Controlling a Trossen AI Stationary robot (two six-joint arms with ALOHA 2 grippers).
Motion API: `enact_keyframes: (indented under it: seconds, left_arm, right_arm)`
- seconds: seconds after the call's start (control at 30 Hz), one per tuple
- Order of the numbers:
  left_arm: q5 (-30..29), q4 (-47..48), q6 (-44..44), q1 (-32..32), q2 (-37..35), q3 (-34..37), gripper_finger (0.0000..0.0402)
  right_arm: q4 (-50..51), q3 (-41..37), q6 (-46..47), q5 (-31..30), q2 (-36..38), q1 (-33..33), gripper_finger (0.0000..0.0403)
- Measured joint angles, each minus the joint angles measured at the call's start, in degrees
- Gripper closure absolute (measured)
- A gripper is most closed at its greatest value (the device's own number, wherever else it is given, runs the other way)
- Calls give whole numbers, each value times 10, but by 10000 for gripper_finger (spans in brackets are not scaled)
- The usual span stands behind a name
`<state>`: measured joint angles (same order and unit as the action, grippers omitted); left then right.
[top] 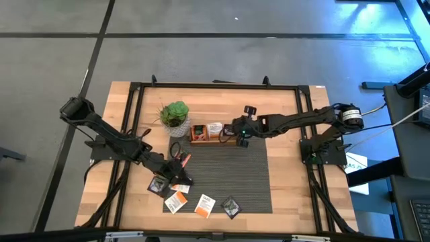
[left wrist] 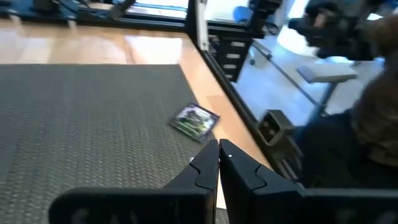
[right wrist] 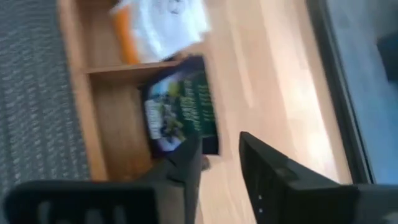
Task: Pick & Place Tea
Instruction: Put the right black tea bag into the right slot of the wooden organizer
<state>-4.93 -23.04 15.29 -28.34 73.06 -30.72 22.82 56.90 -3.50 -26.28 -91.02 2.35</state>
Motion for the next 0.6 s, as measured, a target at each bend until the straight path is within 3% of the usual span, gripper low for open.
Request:
enact_keyframes:
  seconds: [0.1,0.27,0.4,0.6]
  left_arm:
    - [-40,-27,1,0,15,0,393]
    - [-40,-140,-4,0,62,0,389]
    - [2,-226,-29,0,125,-14,390]
    - [51,-234,-36,0,222,-102,389]
  right_arm:
    - [-4,4,30,21,14,-16,268]
    - [-20,4,84,143,30,-89,260]
    - [-42,-1,139,147,27,-168,263]
    - [-82,-2,186,110,22,-290,264]
